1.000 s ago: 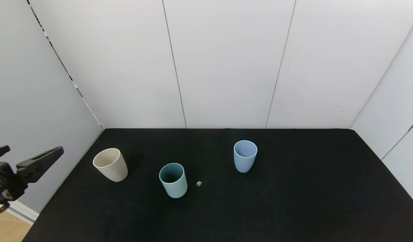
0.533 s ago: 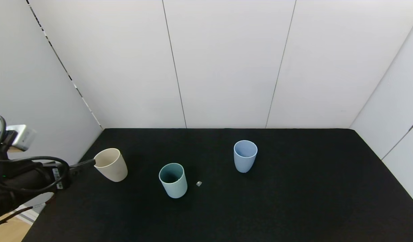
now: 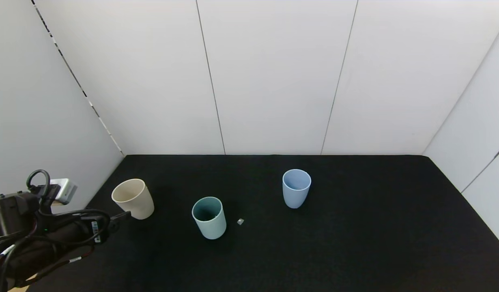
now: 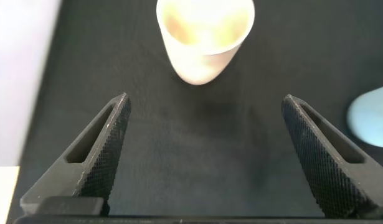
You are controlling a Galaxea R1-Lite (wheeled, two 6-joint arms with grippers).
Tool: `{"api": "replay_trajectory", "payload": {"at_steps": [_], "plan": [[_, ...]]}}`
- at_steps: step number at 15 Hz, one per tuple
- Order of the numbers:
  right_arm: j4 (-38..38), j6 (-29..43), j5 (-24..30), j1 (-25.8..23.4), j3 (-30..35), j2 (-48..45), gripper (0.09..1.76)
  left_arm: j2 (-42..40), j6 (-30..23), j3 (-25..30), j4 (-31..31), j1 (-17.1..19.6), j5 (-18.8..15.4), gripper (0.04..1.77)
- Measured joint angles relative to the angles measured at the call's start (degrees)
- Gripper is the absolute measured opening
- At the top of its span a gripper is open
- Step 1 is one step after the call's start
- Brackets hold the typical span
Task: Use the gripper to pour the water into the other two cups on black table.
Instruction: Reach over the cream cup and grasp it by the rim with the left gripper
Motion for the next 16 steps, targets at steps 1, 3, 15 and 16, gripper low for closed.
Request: {"api": "replay_trajectory", "payload": {"at_steps": [1,3,15,16], "plan": [[0.00,0.00,0.01,0.00,0.00,0.00,1.71,2.01,0.20,0.68,-3.15,0.05,0.02,1.72],[0.00,0.00,0.01,0.00,0.00,0.00,1.71,6.25,0.40,1.90,-9.79,0.05,-0.05,1.72],[0.00,0.00,0.04,0.00,0.00,0.00,1.71,23.98,0.33,-1.00,-29.33,0.05,-3.67,1.72],[0.00,0.00,0.04,0.00,0.00,0.00,1.71,24.34,0.33,-2.10,-29.31,0.05,-3.83,1.72]]}}
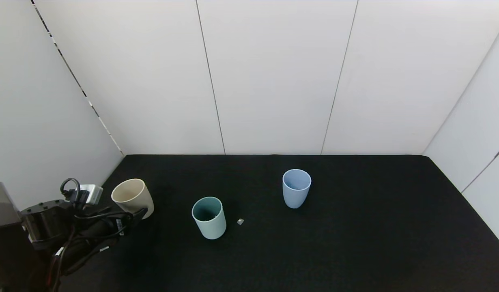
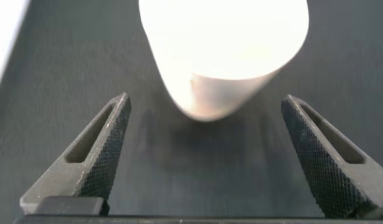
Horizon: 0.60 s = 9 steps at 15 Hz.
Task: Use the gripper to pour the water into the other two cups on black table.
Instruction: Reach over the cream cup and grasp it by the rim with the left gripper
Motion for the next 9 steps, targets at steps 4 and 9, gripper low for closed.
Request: {"api": "replay_trajectory", "payload": {"at_steps": [4,9], "plan": [[0.00,0.00,0.00,0.00,0.00,0.00,1.71,0.96,0.05,-4.60,0.63,-0.05,-1.44,1.72],[0.00,0.00,0.00,0.00,0.00,0.00,1.71,2.97,0.13,-8.59,0.72,-0.57,-1.77,1.72]]}}
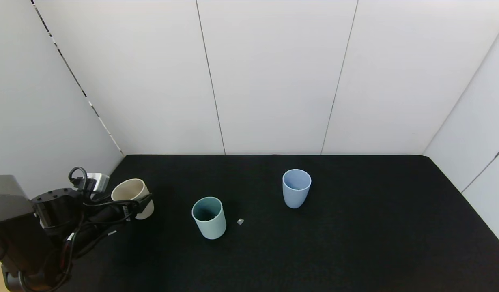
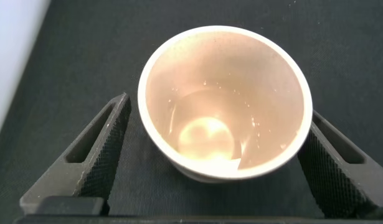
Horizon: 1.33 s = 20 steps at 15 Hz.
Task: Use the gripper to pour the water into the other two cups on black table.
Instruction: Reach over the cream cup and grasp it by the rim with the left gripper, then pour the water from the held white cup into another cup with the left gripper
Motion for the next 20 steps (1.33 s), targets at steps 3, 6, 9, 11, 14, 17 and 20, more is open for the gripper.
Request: {"api": "replay_trajectory", "payload": {"at_steps": [3,6,9,11,14,17,20], "plan": [[0.00,0.00,0.00,0.00,0.00,0.00,1.71,1.21,0.11,-0.76,0.02,-0.06,0.02,1.72],[-0.02,0.02,-0.02,0.00,0.00,0.00,1.71,1.82,0.30,-0.96,-0.06,-0.09,0.02,1.72],[-0.02,0.00,0.00,-0.02,0.00,0.00,1.71,2.04,0.27,-0.94,-0.55,-0.01,0.09,1.34],[-0.02,0.00,0.00,-0.02,0.00,0.00,1.71,2.10,0.24,-0.78,-0.77,0.00,0.11,1.25],[-0.07,0.00,-0.02,0.00,0.00,0.00,1.71,2.07,0.22,-0.28,-1.11,-0.04,0.13,1.23],[-0.07,-0.02,-0.02,0.00,0.00,0.00,1.71,1.35,0.17,0.11,-0.78,-0.12,0.13,1.23],[-0.07,0.00,-0.02,0.00,0.00,0.00,1.71,-0.44,0.44,0.16,0.06,-0.28,0.06,1.23]]}}
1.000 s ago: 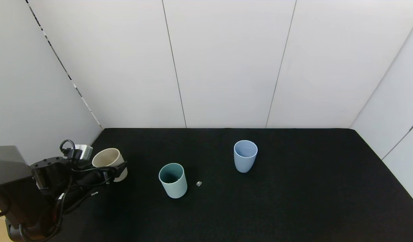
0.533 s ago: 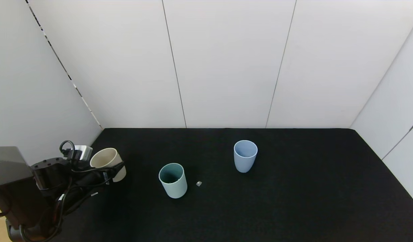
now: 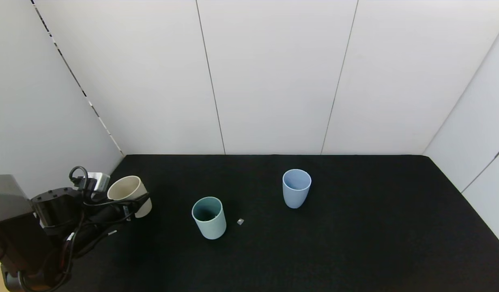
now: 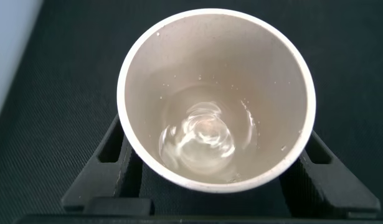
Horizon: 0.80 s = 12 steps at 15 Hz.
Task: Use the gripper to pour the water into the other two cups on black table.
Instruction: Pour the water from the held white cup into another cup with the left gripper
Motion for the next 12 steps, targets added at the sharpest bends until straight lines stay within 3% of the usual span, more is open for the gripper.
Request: {"api": "replay_trajectory", "payload": {"at_steps": [7,12], "plan": [[0.00,0.00,0.02,0.00,0.00,0.00,1.71,-9.13,1.82,-0.85,11.61,-3.30,-0.04,1.22],[0.02,0.02,0.02,0.00,0.00,0.00,1.71,-18.03,4.57,-2.12,24.66,-8.05,0.07,1.22]]}}
